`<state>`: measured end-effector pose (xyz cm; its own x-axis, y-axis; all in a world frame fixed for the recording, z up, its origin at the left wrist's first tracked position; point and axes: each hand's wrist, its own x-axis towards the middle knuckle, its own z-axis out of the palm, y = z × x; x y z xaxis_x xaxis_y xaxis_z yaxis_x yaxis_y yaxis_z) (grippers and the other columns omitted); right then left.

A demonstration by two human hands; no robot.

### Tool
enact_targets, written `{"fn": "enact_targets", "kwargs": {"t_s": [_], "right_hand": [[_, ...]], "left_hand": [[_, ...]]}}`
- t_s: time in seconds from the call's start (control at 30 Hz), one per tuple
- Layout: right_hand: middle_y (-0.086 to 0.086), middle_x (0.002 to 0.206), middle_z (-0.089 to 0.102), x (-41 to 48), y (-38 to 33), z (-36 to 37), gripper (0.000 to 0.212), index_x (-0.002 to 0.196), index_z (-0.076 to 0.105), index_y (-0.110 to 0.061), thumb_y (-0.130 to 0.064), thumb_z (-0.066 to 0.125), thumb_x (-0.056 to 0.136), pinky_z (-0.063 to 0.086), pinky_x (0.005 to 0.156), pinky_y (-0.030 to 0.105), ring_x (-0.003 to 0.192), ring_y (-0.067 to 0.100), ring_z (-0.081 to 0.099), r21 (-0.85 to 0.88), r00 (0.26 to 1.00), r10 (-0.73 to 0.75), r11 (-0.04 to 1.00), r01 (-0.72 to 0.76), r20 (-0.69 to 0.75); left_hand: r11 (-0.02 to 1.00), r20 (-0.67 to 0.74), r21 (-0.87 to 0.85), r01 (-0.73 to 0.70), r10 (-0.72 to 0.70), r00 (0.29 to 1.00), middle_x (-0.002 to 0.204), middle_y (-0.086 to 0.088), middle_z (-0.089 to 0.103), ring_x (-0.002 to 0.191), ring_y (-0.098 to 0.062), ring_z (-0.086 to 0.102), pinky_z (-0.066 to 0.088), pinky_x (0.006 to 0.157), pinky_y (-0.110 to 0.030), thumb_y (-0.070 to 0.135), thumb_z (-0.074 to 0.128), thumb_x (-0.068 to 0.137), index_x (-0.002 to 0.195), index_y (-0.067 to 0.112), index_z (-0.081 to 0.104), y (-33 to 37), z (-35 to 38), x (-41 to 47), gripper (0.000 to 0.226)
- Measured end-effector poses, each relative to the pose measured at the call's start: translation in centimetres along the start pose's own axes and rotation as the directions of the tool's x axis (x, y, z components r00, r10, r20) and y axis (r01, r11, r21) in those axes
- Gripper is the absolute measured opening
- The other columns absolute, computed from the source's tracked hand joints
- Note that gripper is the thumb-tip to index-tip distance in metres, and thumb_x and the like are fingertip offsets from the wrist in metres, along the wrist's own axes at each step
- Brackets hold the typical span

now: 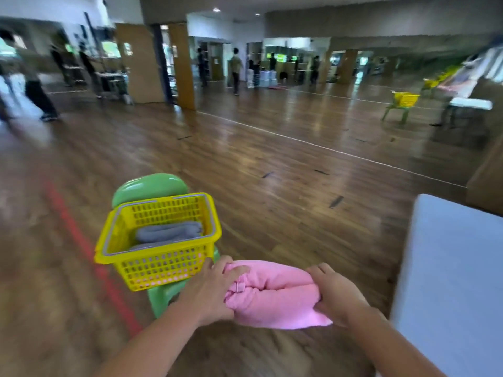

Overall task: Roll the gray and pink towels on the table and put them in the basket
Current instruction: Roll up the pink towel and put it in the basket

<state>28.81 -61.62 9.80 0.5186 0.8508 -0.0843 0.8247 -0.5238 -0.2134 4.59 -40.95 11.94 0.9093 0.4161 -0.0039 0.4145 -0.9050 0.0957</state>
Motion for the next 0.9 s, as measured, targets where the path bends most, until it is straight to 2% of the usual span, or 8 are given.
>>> {"fn": "enact_targets", "kwargs": {"t_s": [0.13,0.23,0.37,0.47,0.63,0.73,0.8,0.9], "right_hand": [[-0.007,0.121,0.046,6.7,-7.7,1.4,0.061,0.128,0.045,-0.039,-0.031,0.055,0.069,0.052,0.075,0.037,0.101,0.024,0.063,0.006,0.989,-0.142,0.990,0.142,0.029],[-0.007,0.120,0.045,11.6,-12.5,2.7,0.060,0.128,0.046,-0.038,-0.029,0.056,0.070,0.049,0.072,0.035,0.102,0.026,0.063,0.006,0.974,-0.221,0.975,0.221,0.056],[-0.009,0.119,0.045,18.7,-16.7,4.2,0.063,0.126,0.046,-0.039,-0.031,0.053,0.064,0.053,0.077,0.040,0.102,0.025,0.063,0.035,0.951,-0.295,0.956,0.293,0.096],[-0.009,0.123,0.046,24.6,-18.9,4.2,0.067,0.129,0.046,-0.038,-0.032,0.053,0.062,0.053,0.075,0.038,0.103,0.024,0.063,0.038,0.926,-0.358,0.934,0.356,0.117],[-0.007,0.122,0.047,33.5,-21.7,3.3,0.065,0.130,0.046,-0.036,-0.030,0.058,0.066,0.050,0.074,0.036,0.104,0.024,0.061,0.035,0.896,-0.417,0.908,0.417,0.150],[-0.009,0.121,0.046,38.4,-22.9,3.2,0.070,0.132,0.045,-0.039,-0.029,0.058,0.064,0.052,0.075,0.038,0.105,0.023,0.060,0.057,0.889,-0.425,0.905,0.422,0.172],[-0.009,0.120,0.046,41.5,-24.0,3.5,0.073,0.134,0.043,-0.039,-0.028,0.058,0.064,0.052,0.074,0.039,0.104,0.023,0.060,0.059,0.886,-0.426,0.904,0.423,0.184],[-0.009,0.122,0.045,45.5,-25.6,4.8,0.076,0.138,0.040,-0.039,-0.029,0.058,0.065,0.052,0.075,0.039,0.105,0.023,0.059,0.060,0.884,-0.420,0.907,0.417,0.204]], "left_hand": [[0.991,0.002,-0.023,0.130,-0.130,0.992,0.145,0.009,0.024,0.125,-0.022,0.033,0.049,0.092,-0.035,0.053,0.064,0.059,0.149,0.052,0.020,-8.3,-0.6,-2.5,0.100],[0.976,0.004,-0.028,0.216,-0.216,0.976,0.143,0.011,0.024,0.124,-0.022,0.032,0.052,0.087,-0.036,0.053,0.064,0.056,0.146,0.055,0.020,-13.7,-0.5,-3.4,0.100],[0.955,0.008,-0.015,0.296,-0.296,0.955,0.143,0.013,0.025,0.119,-0.020,0.034,0.053,0.085,-0.036,0.059,0.060,0.054,0.146,0.056,0.019,-20.1,-0.2,-2.4,0.101],[0.939,-0.002,-0.030,0.341,-0.341,0.940,0.144,0.013,0.024,0.123,-0.019,0.032,0.052,0.089,-0.035,0.061,0.057,0.053,0.146,0.057,0.019,-24.4,-0.1,0.0,0.101],[0.912,-0.016,-0.052,0.408,-0.409,0.912,0.143,0.015,0.024,0.123,-0.017,0.032,0.053,0.078,-0.033,0.057,0.058,0.056,0.146,0.057,0.020,-29.9,-0.8,4.6,0.097],[0.895,0.007,-0.060,0.443,-0.443,0.897,0.145,0.014,0.023,0.122,-0.019,0.031,0.046,0.071,-0.029,0.057,0.059,0.057,0.146,0.056,0.020,-32.9,-0.8,7.3,0.097],[0.887,0.012,-0.061,0.457,-0.458,0.889,0.145,0.013,0.023,0.120,-0.019,0.031,0.043,0.071,-0.029,0.057,0.060,0.057,0.146,0.056,0.020,-35.3,-0.4,9.0,0.097],[0.882,0.037,-0.071,0.465,-0.464,0.885,0.146,0.012,0.024,0.119,-0.020,0.031,0.049,0.076,-0.031,0.057,0.061,0.057,0.147,0.056,0.020,-39.3,0.6,11.5,0.099]]}}
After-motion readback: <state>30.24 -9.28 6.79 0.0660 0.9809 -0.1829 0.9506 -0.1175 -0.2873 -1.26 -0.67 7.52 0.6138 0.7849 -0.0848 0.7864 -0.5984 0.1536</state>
